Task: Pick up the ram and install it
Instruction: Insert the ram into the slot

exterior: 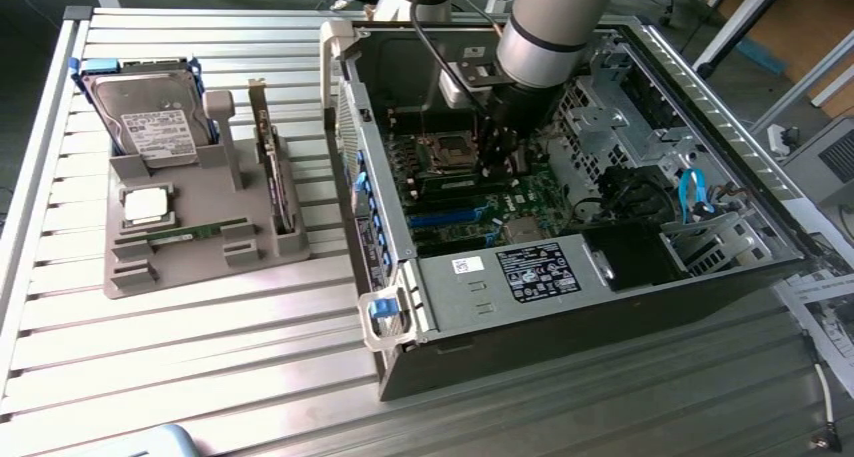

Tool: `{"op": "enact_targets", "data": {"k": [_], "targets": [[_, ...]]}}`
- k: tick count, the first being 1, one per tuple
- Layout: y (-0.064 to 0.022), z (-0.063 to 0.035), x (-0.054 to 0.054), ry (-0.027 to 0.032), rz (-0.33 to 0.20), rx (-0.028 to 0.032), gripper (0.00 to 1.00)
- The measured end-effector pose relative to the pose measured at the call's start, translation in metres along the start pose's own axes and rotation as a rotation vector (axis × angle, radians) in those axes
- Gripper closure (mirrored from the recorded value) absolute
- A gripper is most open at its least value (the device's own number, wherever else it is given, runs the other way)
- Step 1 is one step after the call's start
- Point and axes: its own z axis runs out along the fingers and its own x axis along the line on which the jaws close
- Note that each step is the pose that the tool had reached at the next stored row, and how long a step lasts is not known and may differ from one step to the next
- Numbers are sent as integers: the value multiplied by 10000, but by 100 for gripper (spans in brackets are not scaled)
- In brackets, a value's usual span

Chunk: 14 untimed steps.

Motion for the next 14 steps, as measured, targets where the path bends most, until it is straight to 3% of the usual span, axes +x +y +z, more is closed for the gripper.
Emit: {"op": "enact_targets", "data": {"k": [14], "targets": [[-1, 23, -27, 0, 1, 0, 87]]}}
